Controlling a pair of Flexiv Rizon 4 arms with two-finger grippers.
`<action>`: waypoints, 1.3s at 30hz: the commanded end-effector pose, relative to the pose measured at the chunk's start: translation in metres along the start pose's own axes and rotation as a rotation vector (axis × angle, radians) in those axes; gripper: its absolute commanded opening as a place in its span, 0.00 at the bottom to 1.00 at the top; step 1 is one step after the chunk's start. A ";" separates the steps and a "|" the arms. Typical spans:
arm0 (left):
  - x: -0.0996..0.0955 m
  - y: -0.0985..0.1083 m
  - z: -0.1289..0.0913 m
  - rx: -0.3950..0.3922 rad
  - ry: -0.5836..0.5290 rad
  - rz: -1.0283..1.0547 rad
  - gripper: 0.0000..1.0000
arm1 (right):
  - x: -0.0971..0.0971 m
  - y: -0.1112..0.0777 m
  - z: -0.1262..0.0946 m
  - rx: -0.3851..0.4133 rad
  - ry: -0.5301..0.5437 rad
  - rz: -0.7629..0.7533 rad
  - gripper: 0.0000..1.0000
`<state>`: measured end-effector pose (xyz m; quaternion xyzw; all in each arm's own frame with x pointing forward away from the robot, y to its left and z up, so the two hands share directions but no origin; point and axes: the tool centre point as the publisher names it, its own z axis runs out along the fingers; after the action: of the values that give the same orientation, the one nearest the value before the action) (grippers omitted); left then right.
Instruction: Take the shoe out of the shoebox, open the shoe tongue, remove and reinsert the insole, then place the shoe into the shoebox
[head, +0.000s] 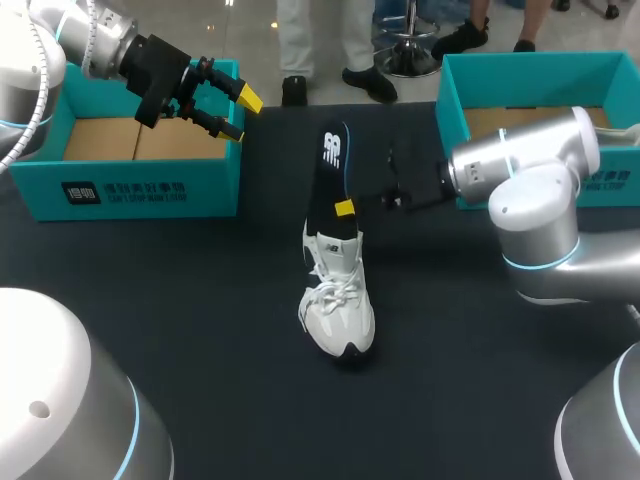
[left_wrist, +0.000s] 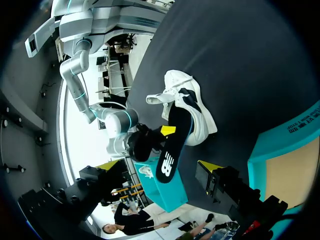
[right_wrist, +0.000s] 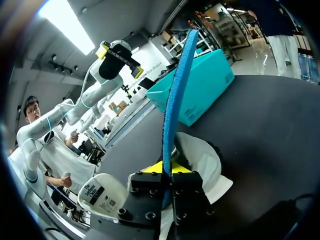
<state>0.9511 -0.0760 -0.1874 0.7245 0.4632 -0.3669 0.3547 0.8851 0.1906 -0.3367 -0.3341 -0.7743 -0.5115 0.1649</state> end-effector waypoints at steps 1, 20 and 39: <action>0.000 0.000 0.000 0.001 0.003 0.001 1.00 | 0.005 -0.009 0.004 -0.007 -0.005 0.013 0.00; 0.000 0.000 0.000 0.001 0.003 0.001 1.00 | -0.001 0.010 -0.001 -0.002 -0.012 -0.010 0.45; 0.000 0.000 0.000 0.001 0.003 0.001 1.00 | 0.009 -0.017 0.007 0.046 0.038 0.054 0.00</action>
<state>0.9511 -0.0759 -0.1874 0.7246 0.4632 -0.3669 0.3547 0.8738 0.1943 -0.3451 -0.3380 -0.7737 -0.4956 0.2038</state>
